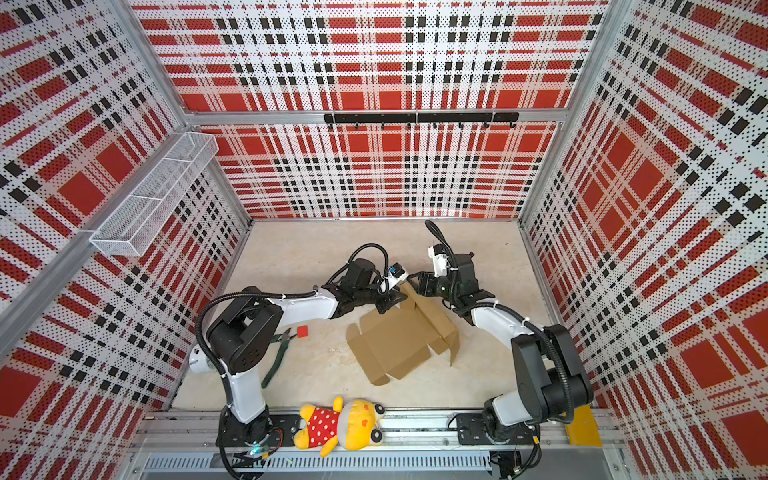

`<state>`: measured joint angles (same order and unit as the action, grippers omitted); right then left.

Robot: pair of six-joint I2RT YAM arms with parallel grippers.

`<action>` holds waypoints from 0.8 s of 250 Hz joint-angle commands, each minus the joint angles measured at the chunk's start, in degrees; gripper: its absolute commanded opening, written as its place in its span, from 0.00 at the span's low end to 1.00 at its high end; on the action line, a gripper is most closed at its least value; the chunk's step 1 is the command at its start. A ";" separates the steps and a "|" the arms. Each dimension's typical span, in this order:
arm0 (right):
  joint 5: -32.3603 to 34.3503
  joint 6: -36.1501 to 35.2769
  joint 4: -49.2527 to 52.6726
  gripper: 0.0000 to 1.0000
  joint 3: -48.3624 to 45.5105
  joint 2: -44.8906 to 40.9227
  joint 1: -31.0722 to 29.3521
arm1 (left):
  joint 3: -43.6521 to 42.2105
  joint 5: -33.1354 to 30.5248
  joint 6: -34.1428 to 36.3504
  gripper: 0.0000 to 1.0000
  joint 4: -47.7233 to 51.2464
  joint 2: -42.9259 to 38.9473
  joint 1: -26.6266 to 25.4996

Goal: Fold the paper box

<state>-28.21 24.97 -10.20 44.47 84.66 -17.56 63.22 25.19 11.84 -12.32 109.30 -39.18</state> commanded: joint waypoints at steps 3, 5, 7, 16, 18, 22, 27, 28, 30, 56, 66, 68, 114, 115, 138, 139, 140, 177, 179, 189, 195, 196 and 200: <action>2.54 -0.36 2.83 0.50 -2.02 0.39 -0.22 | 0.19 -0.12 -0.94 0.26 -4.38 0.43 -0.72; 2.54 -0.32 2.82 0.50 -1.97 0.41 -0.24 | 0.16 -0.09 -0.94 0.26 -4.56 0.51 -0.68; 2.61 -0.29 2.84 0.50 -1.98 0.44 -0.23 | 0.15 -0.13 -0.94 0.26 -4.73 0.51 -0.71; 2.90 -0.12 2.83 0.49 -1.91 0.50 -0.27 | 0.06 -0.33 -0.90 0.26 -5.17 0.87 -0.71; 2.94 -0.04 2.82 0.49 -1.90 0.55 -0.23 | 0.13 -0.45 -0.93 0.26 -5.28 0.91 -0.76; 3.06 0.11 2.77 0.49 -1.82 0.59 -0.21 | 0.19 -0.56 -0.94 0.26 -5.39 0.96 -0.78; 3.20 0.21 2.68 0.49 -1.80 0.59 -0.28 | 0.31 -0.66 -0.87 0.26 -5.44 1.01 -0.82; 3.18 0.23 2.66 0.49 -1.77 0.59 -0.23 | 0.32 -0.71 -0.86 0.26 -5.44 0.96 -0.86; 3.16 0.20 2.64 0.49 -1.71 0.59 -0.25 | 0.32 -0.74 -0.85 0.26 -5.50 0.91 -0.87; 2.84 2.09 2.12 0.48 -1.56 0.50 -0.61 | 0.44 -0.51 -1.18 0.26 -7.71 1.22 -0.98; 2.91 2.10 2.11 0.48 -1.53 0.65 -0.78 | 0.16 -0.33 -1.40 0.26 -9.23 1.66 -0.98; 2.96 2.08 2.11 0.48 -1.52 0.71 -0.87 | 0.11 -0.26 -1.43 0.26 -9.53 1.70 -0.96; 2.93 4.47 1.45 0.48 -2.04 0.73 -0.98 | -0.95 -2.14 -3.38 0.24 -15.13 3.02 -1.73; 2.96 4.47 1.43 0.48 -2.07 0.70 -1.03 | -1.06 -2.20 -3.47 0.24 -15.30 3.07 -1.80; 3.75 3.95 2.02 0.48 -2.17 0.38 -1.33 | -2.58 -3.40 -5.04 0.24 -18.57 3.72 -2.08; 3.76 3.95 2.06 0.48 -2.23 0.36 -1.38 | -2.66 -3.48 -5.06 0.24 -18.68 3.73 -2.15; 3.77 3.95 2.09 0.48 -2.21 0.39 -1.36 | -2.75 -3.57 -5.11 0.24 -18.83 3.73 -2.18; 4.31 5.35 0.65 0.47 -3.38 0.16 -1.42 | -5.31 -5.10 -6.27 0.21 -24.03 4.71 -2.42; 4.30 5.35 0.58 0.47 -3.46 0.15 -1.49 | -5.41 -5.18 -6.29 0.21 -24.35 4.81 -2.47; 4.37 5.22 0.44 0.47 -3.62 0.32 -1.51 | -5.80 -5.78 -6.56 0.19 -25.75 5.38 -2.51; 4.47 5.22 0.52 0.47 -3.60 0.41 -1.51 | -5.89 -6.18 -6.74 0.18 -26.20 5.80 -2.59; 4.52 5.24 0.53 0.47 -3.64 0.41 -1.51 | -5.90 -6.28 -6.78 0.17 -26.23 5.87 -2.58; 4.51 5.33 0.46 0.46 -3.68 0.45 -1.51 | -5.92 -6.64 -6.89 0.17 -26.39 6.06 -2.60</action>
<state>-25.93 30.33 -12.97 43.27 84.66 -18.68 58.63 21.17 7.44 -32.62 112.84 -41.01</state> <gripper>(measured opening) 0.469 0.188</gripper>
